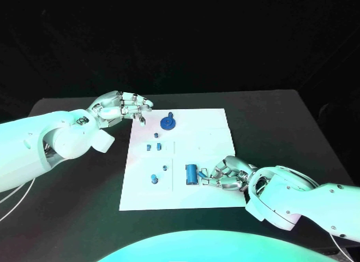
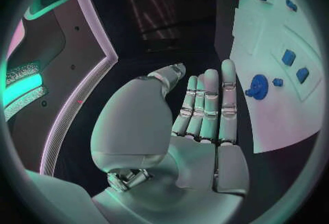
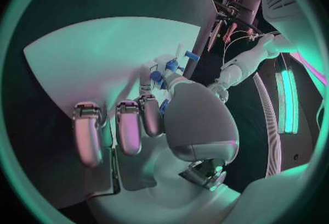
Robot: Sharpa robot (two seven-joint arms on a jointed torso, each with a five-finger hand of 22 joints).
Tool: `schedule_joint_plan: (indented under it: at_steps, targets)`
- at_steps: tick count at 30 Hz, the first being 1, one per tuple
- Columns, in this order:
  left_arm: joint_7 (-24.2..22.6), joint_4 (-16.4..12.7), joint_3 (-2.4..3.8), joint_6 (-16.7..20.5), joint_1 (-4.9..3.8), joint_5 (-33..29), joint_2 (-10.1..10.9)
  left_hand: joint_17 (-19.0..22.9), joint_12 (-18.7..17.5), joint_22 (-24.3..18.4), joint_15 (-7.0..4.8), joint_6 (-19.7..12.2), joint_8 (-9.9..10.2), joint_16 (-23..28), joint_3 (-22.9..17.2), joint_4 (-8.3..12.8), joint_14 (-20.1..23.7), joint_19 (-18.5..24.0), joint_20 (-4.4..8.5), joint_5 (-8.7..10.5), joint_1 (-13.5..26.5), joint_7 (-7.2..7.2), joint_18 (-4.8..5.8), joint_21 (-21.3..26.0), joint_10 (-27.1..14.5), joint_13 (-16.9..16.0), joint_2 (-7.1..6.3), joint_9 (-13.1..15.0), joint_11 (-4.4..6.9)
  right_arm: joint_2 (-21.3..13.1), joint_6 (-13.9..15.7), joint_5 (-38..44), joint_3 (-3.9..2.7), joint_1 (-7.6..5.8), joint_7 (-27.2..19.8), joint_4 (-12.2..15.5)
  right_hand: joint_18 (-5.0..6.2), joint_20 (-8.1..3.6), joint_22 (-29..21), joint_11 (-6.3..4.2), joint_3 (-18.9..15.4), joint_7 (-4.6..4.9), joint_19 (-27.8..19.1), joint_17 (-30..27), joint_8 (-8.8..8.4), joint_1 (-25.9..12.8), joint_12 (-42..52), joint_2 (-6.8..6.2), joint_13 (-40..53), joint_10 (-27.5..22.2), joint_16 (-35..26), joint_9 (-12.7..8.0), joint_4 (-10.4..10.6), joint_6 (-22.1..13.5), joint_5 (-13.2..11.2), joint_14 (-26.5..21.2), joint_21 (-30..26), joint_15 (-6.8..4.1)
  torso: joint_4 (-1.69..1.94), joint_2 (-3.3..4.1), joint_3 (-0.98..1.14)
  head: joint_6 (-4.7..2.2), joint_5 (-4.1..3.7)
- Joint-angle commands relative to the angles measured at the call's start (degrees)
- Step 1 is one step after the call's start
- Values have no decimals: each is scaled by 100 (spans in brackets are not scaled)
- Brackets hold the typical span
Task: Assemble the parts on the task board
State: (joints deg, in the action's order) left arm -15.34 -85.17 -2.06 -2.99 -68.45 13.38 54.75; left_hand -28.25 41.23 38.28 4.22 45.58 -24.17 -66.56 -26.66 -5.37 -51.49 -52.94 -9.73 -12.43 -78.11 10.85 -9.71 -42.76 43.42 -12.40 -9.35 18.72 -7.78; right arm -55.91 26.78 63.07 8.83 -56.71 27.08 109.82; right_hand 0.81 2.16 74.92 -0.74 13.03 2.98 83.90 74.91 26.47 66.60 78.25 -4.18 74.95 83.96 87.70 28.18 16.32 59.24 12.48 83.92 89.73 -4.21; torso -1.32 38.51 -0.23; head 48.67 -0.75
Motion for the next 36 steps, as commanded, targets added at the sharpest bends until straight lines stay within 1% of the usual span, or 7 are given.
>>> schedule_joint_plan:
  at_steps: [1,3,5,8,18,32,36]
  targets:
    - [-14,-16,3,-98,-3,0,0,5,-20,9,3,11,25,-14,-28,-11,45,-11,10,-30,-20,27,-74,-29,0,8,6,-8,-18,13,-77,143,-1,4,-15,-1,-81,-48,1508,-61,78,-26,610,1152,42,131,14,-15,992,202,35,13,-12,20,68,533,27,-53,0,0,-3,11,-1]
    - [-11,-18,3,-98,-3,0,2,5,-20,9,3,11,25,-14,-28,-11,45,-11,10,-30,-20,27,-74,-29,0,8,6,-8,-18,13,-102,168,-1,4,5,-11,-81,-61,1508,-76,209,-43,610,1160,58,314,19,16,996,204,39,22,-66,6,140,535,27,-67,2,0,-4,14,-3]
    - [-10,-19,3,-98,-3,0,4,5,-20,9,3,11,25,-14,-28,-11,45,-11,10,-30,-20,27,-74,-29,0,8,6,-8,-18,11,-119,187,-1,4,19,-18,-81,-75,1508,-86,434,-53,610,1167,76,513,44,44,1008,214,42,31,-125,-13,-36,536,27,-78,2,-2,-4,15,-5]
    - [-8,-21,3,-96,-3,0,8,5,-20,9,3,11,25,-14,-28,-11,45,-11,10,-30,-20,27,-74,-29,0,8,6,-8,-18,7,-142,233,-1,4,37,-25,-81,-88,1508,-100,785,-67,610,1175,108,780,57,-43,1016,221,46,49,-308,-40,-22,538,27,-91,0,-3,-3,19,-6]
    - [-2,-22,3,-97,-3,0,15,5,-20,9,3,11,25,-14,-28,-11,45,-11,10,-30,-20,27,-74,-29,0,8,6,-8,-18,-14,-86,257,-1,3,-206,-8,-81,-109,1508,-94,1513,-66,610,1205,202,762,153,-53,1061,273,62,57,-444,-19,-7,544,27,-118,-3,0,1,15,-10]
    - [2,-15,2,-104,-3,0,9,9,-24,20,3,12,27,-14,-58,-6,44,-8,10,-29,-15,30,-74,-38,5,15,1,-10,-20,-33,131,163,-1,4,-712,21,-81,-124,1508,-90,1776,-65,610,1208,247,603,145,-45,1060,278,63,31,-464,-5,-110,544,27,-133,1,0,2,16,-15]
    - [3,-16,2,-106,-3,0,9,9,-24,20,3,12,27,-14,-58,-6,44,-8,10,-29,-15,30,-74,-38,5,15,1,-10,-20,-39,75,150,-1,4,-699,27,-81,-127,1508,-90,1818,-64,610,1212,261,556,149,-107,1063,281,65,25,-497,-12,-145,545,27,-135,-1,0,1,19,-17]
